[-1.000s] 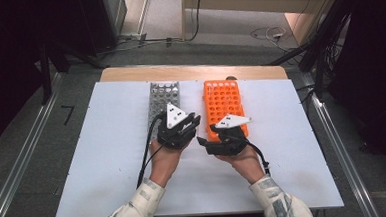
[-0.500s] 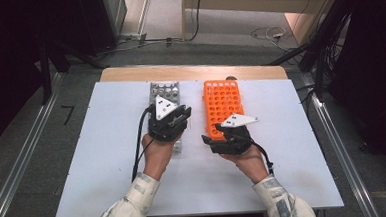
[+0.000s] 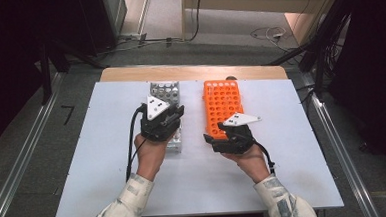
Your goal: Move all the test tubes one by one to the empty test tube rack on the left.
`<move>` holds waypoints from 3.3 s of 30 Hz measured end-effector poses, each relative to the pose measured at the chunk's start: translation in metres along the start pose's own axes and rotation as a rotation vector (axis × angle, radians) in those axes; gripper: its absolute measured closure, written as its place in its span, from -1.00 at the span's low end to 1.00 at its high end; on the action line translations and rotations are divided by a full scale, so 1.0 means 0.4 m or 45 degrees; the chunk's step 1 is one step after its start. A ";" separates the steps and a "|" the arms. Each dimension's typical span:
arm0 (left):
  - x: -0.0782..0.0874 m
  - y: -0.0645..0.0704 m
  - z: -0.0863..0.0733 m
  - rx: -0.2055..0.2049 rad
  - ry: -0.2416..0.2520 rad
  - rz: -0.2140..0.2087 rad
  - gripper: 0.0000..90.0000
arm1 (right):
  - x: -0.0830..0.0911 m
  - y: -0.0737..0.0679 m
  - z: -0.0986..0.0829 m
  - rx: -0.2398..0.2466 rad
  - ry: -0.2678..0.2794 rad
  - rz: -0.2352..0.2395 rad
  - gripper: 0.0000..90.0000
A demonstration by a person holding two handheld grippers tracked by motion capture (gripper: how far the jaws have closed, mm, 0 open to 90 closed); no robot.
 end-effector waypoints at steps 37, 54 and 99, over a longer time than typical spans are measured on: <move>-0.021 -0.009 -0.088 -0.032 -0.089 0.073 0.67 | -0.003 0.001 -0.005 0.003 -0.019 -0.020 -0.37; -0.028 -0.012 -0.104 -0.013 -0.118 0.065 0.62 | -0.006 0.000 -0.008 0.005 -0.025 -0.019 -0.36; 0.032 -0.031 -0.089 0.130 -0.047 -0.029 -0.73 | -0.091 0.258 -0.012 -0.302 -0.006 -0.446 0.13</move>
Point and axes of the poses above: each handheld gripper's, and its own axes: x roughly backward along the jaws, z roughly out of its top, y roughly to its right, the point moved 2 cm from there along -x, roughly forward along the jaws, and after that the axes turned 10 degrees about -z, right-handed, at the moved point
